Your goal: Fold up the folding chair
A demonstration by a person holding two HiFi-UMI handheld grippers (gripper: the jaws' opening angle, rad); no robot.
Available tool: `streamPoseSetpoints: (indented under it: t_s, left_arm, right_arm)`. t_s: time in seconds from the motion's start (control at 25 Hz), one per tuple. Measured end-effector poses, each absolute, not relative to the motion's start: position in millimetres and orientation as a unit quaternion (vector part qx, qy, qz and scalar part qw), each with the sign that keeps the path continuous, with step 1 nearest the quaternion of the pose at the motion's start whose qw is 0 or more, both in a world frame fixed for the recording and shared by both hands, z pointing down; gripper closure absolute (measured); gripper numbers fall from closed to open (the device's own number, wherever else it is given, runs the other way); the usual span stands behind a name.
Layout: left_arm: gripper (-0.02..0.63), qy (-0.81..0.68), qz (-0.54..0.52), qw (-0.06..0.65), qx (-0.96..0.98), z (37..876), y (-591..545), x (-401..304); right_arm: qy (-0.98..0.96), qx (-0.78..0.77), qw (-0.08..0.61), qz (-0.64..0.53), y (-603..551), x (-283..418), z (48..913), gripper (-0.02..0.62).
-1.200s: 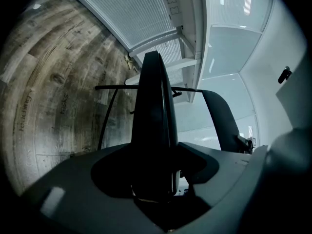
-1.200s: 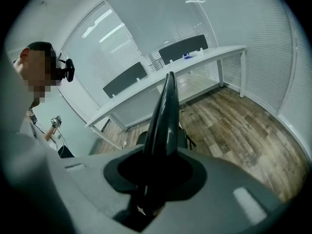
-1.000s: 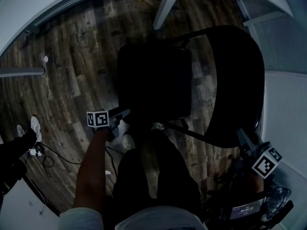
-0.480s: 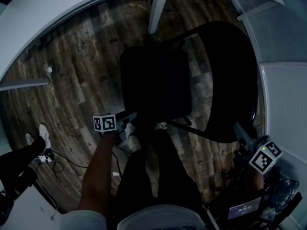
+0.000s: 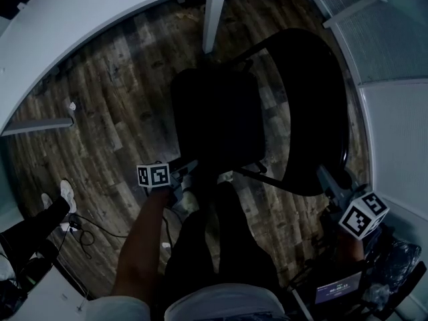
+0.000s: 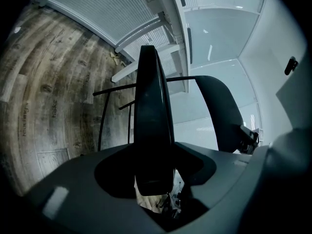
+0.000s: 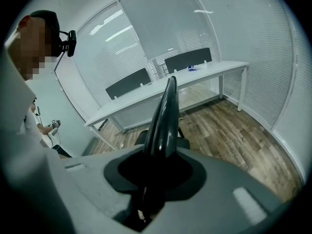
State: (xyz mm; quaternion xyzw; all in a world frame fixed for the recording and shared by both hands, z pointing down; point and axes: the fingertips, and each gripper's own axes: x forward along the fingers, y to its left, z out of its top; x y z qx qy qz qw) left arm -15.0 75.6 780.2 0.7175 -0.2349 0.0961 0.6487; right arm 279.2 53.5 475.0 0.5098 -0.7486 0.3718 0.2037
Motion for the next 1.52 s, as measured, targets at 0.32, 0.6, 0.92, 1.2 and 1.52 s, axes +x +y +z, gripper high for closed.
streamPoseSetpoints:
  t_s: [0.32, 0.6, 0.92, 1.2, 1.52]
  left_arm:
    - [0.387, -0.233, 0.112, 0.645, 0.719, 752, 74, 8]
    - [0.393, -0.221, 0.121, 0.632, 0.733, 723, 75, 32]
    - [0.399, -0.208, 0.134, 0.623, 0.742, 704, 73, 52]
    - [0.400, -0.187, 0.141, 0.612, 0.755, 681, 75, 78]
    - [0.407, -0.166, 0.155, 0.597, 0.770, 660, 75, 105]
  right_arm:
    - [-0.751, 0.510, 0.215, 0.359, 52, 276, 461, 0.503]
    - [-0.750, 0.514, 0.222, 0.351, 54, 275, 450, 0.502]
    - [-0.754, 0.515, 0.231, 0.336, 50, 265, 445, 0.502]
    - [-0.754, 0.520, 0.234, 0.327, 52, 267, 435, 0.502]
    - [-0.752, 0.525, 0.241, 0.318, 52, 262, 428, 0.502]
